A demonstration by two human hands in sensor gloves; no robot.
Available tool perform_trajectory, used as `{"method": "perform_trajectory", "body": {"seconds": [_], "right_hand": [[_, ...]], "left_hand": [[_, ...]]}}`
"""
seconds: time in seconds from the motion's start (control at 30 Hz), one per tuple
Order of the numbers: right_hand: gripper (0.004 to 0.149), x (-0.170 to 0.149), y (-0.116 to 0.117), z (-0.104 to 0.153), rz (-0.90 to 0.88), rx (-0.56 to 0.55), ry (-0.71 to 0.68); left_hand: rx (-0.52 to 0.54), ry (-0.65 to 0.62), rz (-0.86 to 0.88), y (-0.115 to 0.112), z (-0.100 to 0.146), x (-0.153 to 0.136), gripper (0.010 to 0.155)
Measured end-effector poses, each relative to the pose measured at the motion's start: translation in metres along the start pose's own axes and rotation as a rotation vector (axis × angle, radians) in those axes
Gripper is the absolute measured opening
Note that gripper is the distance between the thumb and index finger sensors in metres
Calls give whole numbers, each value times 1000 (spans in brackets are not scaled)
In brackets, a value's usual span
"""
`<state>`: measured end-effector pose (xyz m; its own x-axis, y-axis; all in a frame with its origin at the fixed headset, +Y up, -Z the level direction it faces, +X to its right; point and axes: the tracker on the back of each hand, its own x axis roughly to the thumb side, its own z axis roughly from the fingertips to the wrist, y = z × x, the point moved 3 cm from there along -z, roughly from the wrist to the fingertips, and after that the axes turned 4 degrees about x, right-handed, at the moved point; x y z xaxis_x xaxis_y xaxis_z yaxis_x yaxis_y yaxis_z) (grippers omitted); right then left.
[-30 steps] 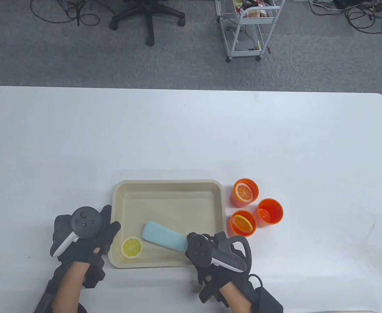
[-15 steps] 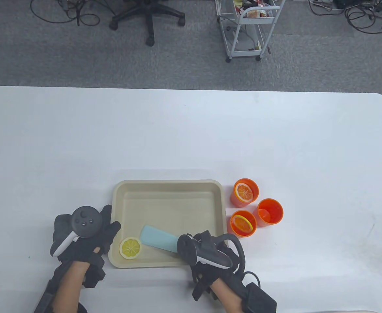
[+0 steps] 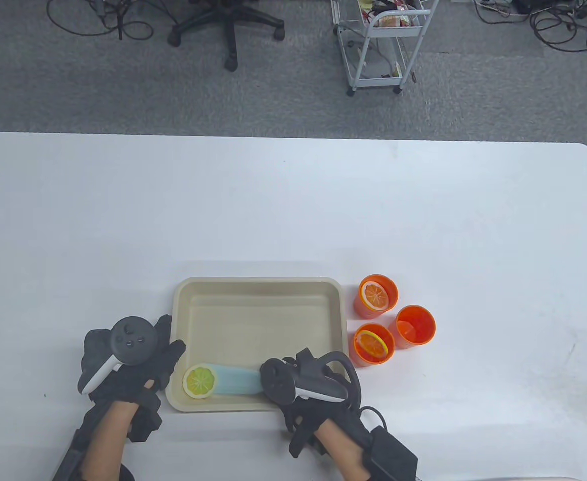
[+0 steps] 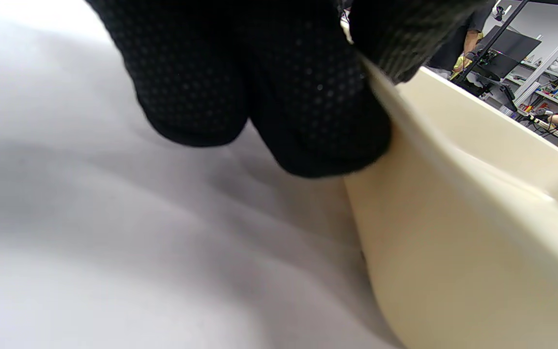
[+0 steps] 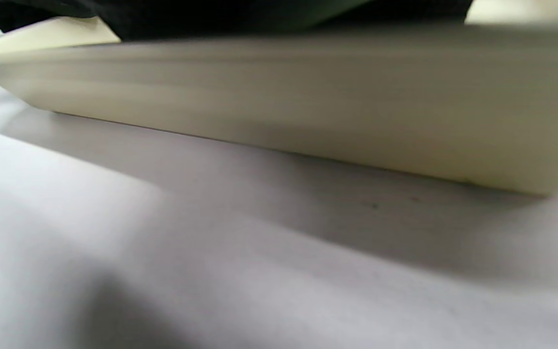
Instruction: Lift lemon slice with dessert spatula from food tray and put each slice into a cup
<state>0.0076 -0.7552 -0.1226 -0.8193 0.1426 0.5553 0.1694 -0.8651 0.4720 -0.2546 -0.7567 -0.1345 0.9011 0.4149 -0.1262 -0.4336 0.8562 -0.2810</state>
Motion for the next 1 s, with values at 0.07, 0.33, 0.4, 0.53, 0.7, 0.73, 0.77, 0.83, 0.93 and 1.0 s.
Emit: {"method": "perform_trajectory", "body": {"seconds": [0.07, 0.33, 0.4, 0.53, 0.7, 0.73, 0.77, 0.83, 0.93, 1.0], "right_hand": [[55, 3, -1, 0, 15, -14, -8], [55, 7, -3, 4, 7, -41, -45], [55, 8, -9, 11, -7, -70, -53], [55, 7, -19, 26, -34, -124, -48], [55, -3, -29, 44, -93, -175, -40], [55, -6, -31, 48, -101, -191, -33], [55, -9, -34, 51, -110, -207, -26], [55, -14, -39, 58, -132, -229, -15], [55, -22, -45, 67, -165, -265, 1], [55, -29, -51, 76, -172, -308, 24]], "left_hand": [[1, 0, 1, 0, 0, 0, 72], [0, 0, 0, 0, 0, 0, 71], [2, 0, -5, 0, 0, 1, 72], [2, -1, -6, 0, 0, 1, 71], [4, 0, -6, -1, 0, 1, 71], [4, 0, -6, -1, 0, 1, 71], [5, 0, -6, -1, 0, 1, 71], [4, 0, -5, -1, 0, 1, 71], [2, -1, -4, -1, 0, 0, 71], [1, -1, -3, -1, 0, 0, 71]]}}
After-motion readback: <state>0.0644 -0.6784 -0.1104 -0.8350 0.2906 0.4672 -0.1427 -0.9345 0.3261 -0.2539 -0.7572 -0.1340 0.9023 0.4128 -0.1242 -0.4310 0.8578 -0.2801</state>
